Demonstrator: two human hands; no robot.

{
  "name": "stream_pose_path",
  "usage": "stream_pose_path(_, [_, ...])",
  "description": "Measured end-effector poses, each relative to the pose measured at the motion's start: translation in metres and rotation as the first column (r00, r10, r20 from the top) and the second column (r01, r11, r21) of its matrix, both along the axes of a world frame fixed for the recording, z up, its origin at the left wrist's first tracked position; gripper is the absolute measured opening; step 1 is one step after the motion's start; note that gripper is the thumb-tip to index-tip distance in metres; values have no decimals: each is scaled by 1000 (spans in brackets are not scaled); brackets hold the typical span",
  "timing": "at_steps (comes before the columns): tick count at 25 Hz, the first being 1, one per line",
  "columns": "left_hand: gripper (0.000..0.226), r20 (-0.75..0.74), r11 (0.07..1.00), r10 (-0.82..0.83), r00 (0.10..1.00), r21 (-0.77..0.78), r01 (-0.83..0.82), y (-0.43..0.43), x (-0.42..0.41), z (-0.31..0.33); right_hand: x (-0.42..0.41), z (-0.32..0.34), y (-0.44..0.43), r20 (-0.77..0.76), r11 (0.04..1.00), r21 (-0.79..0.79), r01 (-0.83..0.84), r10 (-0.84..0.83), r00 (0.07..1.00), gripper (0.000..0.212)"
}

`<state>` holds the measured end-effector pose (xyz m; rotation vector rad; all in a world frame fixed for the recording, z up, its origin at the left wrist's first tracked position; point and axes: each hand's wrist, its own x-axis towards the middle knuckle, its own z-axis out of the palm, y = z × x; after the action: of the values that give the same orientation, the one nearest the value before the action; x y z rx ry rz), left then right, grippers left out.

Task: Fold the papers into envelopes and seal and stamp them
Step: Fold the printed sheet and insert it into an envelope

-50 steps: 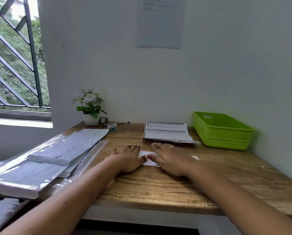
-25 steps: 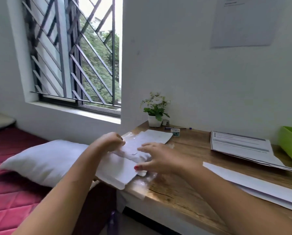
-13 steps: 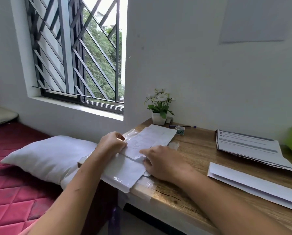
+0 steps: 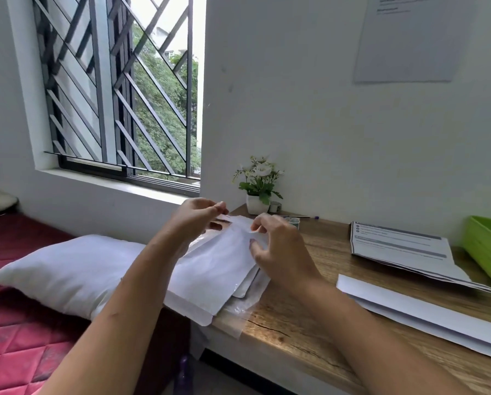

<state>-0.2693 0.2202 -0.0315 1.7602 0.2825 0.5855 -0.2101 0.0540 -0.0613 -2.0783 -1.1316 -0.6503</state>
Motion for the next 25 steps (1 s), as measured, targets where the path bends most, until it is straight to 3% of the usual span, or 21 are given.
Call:
stream_pose_path(2, [10, 68, 998, -56, 996, 15, 55, -16, -3, 12, 0, 4, -8, 46, 997, -43, 66, -64, 997, 26])
stream_pose_path(4, [7, 171, 993, -111, 979, 63, 102, -32, -5, 25, -4, 16, -19, 112, 983, -44, 178, -172, 979, 19])
stream_pose_path(6, [21, 256, 969, -241, 936, 108, 220, -55, -4, 42, -2, 31, -33, 67, 968, 7, 252, -252, 965, 29])
stream_pose_path(7, [37, 267, 945, -312, 912, 185, 269, -66, -2, 49, 1, 38, -43, -17, 963, 66, 263, -262, 965, 33])
stream_pose_path(9, [77, 194, 836, -355, 915, 503, 218, -90, 7, 58, 11, 51, -67, -326, 917, 309, 251, -146, 934, 32])
stream_pose_path(11, [109, 41, 593, -290, 956, 792, 146, -114, 21, 51, 13, 57, -93, -628, 805, 513, 298, 115, 770, 28])
stream_pose_path(12, [118, -35, 493, -240, 970, 856, 152, -125, 29, 42, 12, 55, -104, -711, 780, 534, 327, 205, 673, 24])
stream_pose_path(14, [125, -177, 418, -185, 967, 876, 241, -142, 47, 15, 11, 44, -125, -823, 827, 455, 329, 250, 510, 18])
stream_pose_path(16, [120, -366, 402, -172, 915, 822, 405, -150, 64, -10, 12, 32, -147, -891, 891, 336, 305, 196, 410, 16])
stream_pose_path(18, [105, -580, 351, -191, 792, 713, 607, -154, 72, -19, 20, 24, -168, -904, 938, 201, 281, 67, 422, 15])
stream_pose_path(20, [86, -695, 259, -233, 680, 630, 732, -158, 70, -18, 29, 18, -182, -897, 958, 73, 278, -58, 438, 10])
stream_pose_path(22, [79, -693, 272, -270, 669, 611, 743, -154, 72, -18, 38, 15, -189, -903, 958, 7, 287, -117, 414, 10])
stream_pose_path(25, [72, -678, 347, -282, 679, 588, 731, -143, 78, -28, 51, 12, -194, -921, 961, -11, 276, -117, 373, 34])
